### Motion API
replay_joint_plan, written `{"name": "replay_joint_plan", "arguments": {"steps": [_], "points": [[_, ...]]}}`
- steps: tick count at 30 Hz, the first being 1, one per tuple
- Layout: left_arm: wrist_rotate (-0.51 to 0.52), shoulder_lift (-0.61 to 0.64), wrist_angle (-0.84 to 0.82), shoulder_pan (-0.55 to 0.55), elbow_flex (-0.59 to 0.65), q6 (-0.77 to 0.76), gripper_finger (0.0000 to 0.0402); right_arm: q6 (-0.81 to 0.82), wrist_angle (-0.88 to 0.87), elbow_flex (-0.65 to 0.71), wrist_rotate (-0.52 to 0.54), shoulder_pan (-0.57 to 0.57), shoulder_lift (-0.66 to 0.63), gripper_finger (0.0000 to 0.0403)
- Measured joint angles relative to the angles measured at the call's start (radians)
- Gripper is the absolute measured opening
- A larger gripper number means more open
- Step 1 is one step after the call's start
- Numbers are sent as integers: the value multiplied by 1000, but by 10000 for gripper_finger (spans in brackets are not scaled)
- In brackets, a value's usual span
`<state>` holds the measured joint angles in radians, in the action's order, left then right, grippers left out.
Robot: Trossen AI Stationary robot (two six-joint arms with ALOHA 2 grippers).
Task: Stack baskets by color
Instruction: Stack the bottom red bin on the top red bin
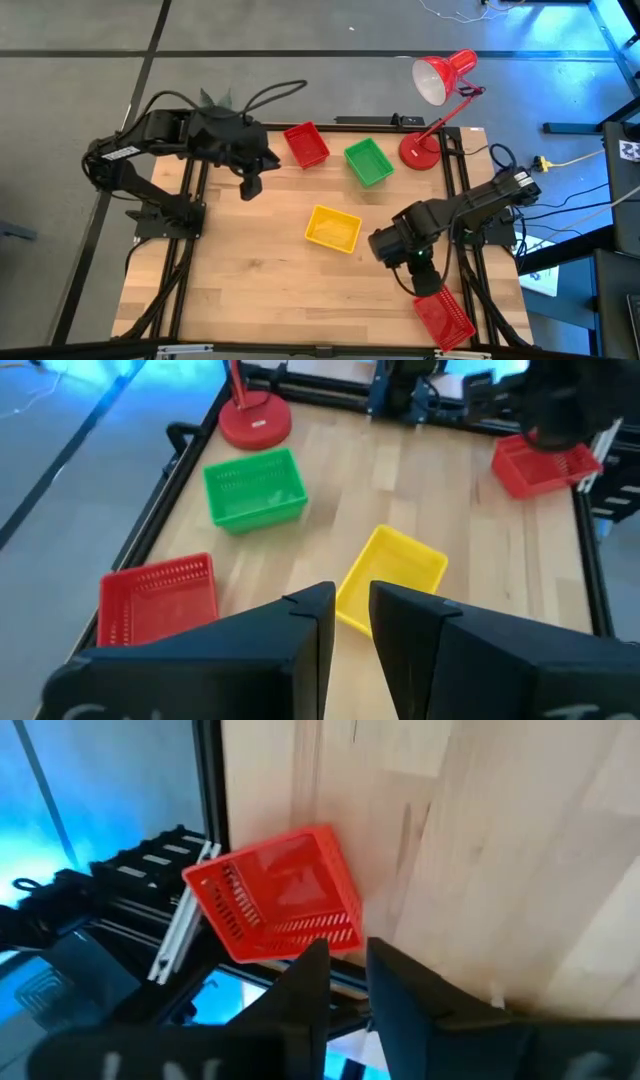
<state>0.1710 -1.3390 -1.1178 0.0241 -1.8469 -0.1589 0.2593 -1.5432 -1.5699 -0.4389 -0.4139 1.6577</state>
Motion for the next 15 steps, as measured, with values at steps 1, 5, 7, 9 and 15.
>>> {"name": "replay_joint_plan", "arguments": {"steps": [1, 5, 7, 9, 15], "points": [[0, 3, 0, -2, 0, 0, 57, -4, 14, 14, 0, -4, 0, 71], [0, -1, -10, -6, 0, 0, 57, -5, 93, 79, -20, -36, 0, 84], [0, 1, -22, -6, 0, 0, 57, -3, 141, 114, -67, -54, 0, 89], [0, 1, -36, -6, 0, 0, 57, -3, 186, 145, -92, -77, 0, 92], [0, 0, -60, -6, 0, 3, 57, -21, 242, 251, -5, -150, 1, 93]]}}
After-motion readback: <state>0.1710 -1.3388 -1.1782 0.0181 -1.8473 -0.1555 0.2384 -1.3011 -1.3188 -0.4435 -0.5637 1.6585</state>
